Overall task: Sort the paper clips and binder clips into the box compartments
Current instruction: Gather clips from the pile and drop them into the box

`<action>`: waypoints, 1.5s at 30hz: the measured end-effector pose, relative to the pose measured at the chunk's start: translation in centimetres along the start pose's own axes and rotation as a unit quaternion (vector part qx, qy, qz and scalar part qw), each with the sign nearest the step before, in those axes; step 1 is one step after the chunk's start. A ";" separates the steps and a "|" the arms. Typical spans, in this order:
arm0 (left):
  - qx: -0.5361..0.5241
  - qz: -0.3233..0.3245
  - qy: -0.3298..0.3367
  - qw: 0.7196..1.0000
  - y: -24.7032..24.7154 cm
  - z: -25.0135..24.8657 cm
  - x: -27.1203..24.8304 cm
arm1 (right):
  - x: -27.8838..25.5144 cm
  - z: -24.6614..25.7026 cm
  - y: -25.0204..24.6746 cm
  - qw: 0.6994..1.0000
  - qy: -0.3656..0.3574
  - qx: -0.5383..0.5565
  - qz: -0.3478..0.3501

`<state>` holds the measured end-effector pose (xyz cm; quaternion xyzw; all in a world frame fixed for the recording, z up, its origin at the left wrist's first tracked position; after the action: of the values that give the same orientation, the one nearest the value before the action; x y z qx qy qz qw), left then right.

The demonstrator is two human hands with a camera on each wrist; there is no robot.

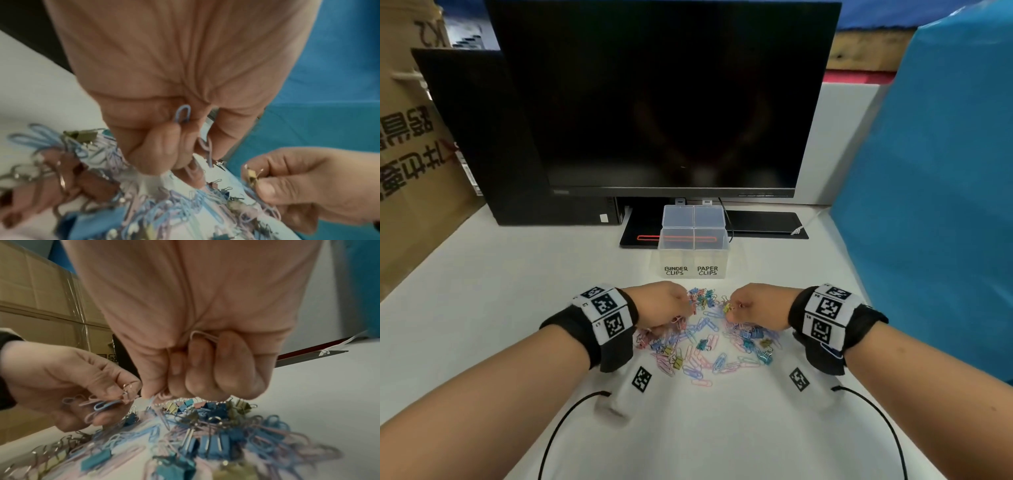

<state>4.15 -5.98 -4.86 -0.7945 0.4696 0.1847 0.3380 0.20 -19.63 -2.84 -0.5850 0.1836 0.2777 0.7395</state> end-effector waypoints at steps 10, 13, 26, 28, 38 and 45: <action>-0.046 -0.006 0.000 0.999 0.5 0.4 0.3 | -0.3 -1.1 1.0 0.986 0.039 0.162 0.020; -0.100 -0.012 0.008 0.995 0.5 0.7 0.5 | -0.2 -1.8 1.5 0.947 0.024 0.319 0.027; -0.241 0.001 0.043 0.970 0.0 0.8 0.0 | 0.2 -3.3 1.1 0.791 -0.063 0.609 0.018; -0.216 0.008 0.045 0.975 0.1 0.6 -0.2 | 0.3 -3.2 1.3 0.788 -0.067 0.612 0.023; -0.242 0.079 -0.060 0.965 0.2 1.4 -0.8 | 0.2 -5.0 -0.5 0.863 0.024 0.491 0.117; -0.246 0.020 -0.015 0.969 -4.8 -4.7 0.4 | 1.9 -5.4 -8.2 0.855 0.015 0.519 -0.008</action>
<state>8.37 -7.99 0.00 -0.8407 0.4204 0.3131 0.1358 7.13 -25.77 0.92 -0.1221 0.3072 0.1270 0.9352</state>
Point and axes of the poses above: each hand's wrist, its own x-axis towards the middle knuckle, its own y-axis out of the palm, z = x × y, the point moved 8 cm from there along x, towards the middle knuckle, and after that the axes turned 13 degrees about z, right-handed, at the moved point
